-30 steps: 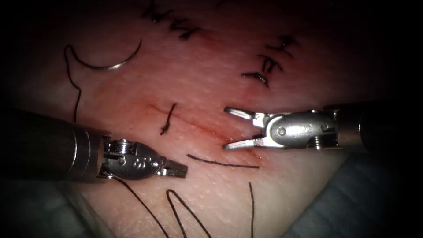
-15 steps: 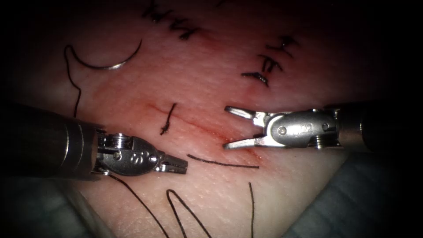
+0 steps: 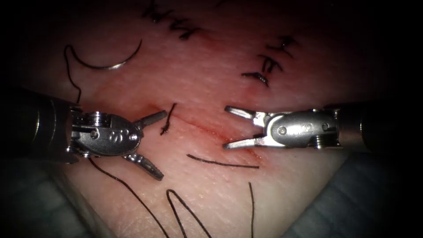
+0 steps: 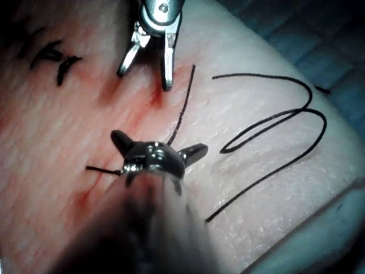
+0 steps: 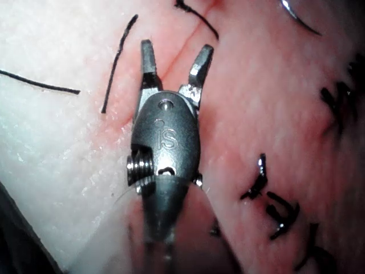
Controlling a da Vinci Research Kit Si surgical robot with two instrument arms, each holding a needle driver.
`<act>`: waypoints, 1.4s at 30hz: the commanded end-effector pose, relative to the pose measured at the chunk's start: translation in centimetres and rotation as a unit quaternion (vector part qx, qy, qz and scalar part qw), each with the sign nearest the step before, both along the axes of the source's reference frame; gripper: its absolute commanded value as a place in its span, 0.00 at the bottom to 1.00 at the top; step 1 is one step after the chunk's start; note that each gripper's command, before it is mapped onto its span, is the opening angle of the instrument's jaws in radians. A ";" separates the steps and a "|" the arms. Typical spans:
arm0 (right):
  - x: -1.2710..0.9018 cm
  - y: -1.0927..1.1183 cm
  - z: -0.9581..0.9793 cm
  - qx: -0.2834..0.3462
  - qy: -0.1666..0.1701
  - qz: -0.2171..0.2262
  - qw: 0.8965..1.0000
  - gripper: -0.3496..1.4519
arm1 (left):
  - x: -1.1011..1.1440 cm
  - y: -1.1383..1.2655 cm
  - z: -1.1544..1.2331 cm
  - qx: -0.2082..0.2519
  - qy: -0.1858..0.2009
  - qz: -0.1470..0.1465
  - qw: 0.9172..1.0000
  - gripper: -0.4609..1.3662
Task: Wound Closure
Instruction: Pickup the needle near the tip with the left tool
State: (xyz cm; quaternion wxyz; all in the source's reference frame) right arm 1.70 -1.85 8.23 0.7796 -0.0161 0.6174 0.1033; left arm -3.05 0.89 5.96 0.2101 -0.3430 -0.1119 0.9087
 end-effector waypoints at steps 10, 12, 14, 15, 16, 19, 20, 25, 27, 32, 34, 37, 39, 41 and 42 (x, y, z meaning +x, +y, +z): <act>0.01 -0.01 0.00 0.000 0.000 0.000 1.000 0.70 | 0.23 0.32 0.11 0.021 0.004 -0.076 0.997 0.82; 0.01 -0.01 0.00 0.000 0.000 0.000 1.000 0.71 | 0.26 0.38 0.16 0.018 0.014 -0.091 0.996 0.81; 0.01 -0.01 -0.01 0.000 0.000 0.000 1.000 0.71 | 0.29 0.43 0.23 0.019 0.020 -0.100 0.995 0.81; 0.01 -0.02 -0.01 0.000 0.000 0.000 1.000 0.71 | 0.31 0.47 0.28 0.018 0.021 -0.106 0.994 0.80; 0.01 -0.02 -0.01 0.000 0.000 0.000 1.000 0.71 | 0.33 0.51 0.33 0.018 0.023 -0.110 0.993 0.80; 0.02 -0.02 -0.01 0.000 0.000 0.000 1.000 0.71 | 0.40 0.60 0.49 0.017 0.024 -0.123 0.992 0.81; 0.02 -0.03 -0.01 0.000 0.000 0.000 1.000 0.71 | 0.42 0.63 0.54 0.018 0.024 -0.125 0.992 0.81; 0.03 -0.03 -0.01 0.000 0.001 -0.001 1.000 0.71 | 0.48 0.78 0.79 0.021 0.026 -0.136 0.990 0.81; 0.04 -0.03 -0.01 -0.001 0.001 0.000 1.000 0.71 | 0.50 0.85 0.90 0.023 0.026 -0.141 0.989 0.80; 0.04 -0.04 -0.02 -0.001 0.001 0.000 1.000 0.71 | 0.55 0.96 1.10 0.030 0.027 -0.155 0.987 0.77; 0.04 -0.04 -0.02 -0.001 0.001 0.000 1.000 0.72 | 0.56 0.99 1.19 0.037 0.027 -0.168 0.985 0.76; 0.04 -0.05 -0.02 -0.001 0.001 0.000 1.000 0.72 | 0.59 1.05 1.35 0.044 0.033 -0.193 0.980 0.73; 0.05 -0.06 -0.03 -0.001 0.002 -0.001 1.000 0.72 | 0.62 1.09 1.52 0.052 0.040 -0.210 0.976 0.71; 0.05 -0.06 -0.03 -0.001 0.002 -0.001 1.000 0.72 | 0.64 1.09 1.61 0.056 0.045 -0.214 0.974 0.71; 0.05 -0.06 -0.03 -0.001 0.002 -0.001 1.000 0.72 | 0.66 1.08 1.71 0.061 0.054 -0.218 0.973 0.71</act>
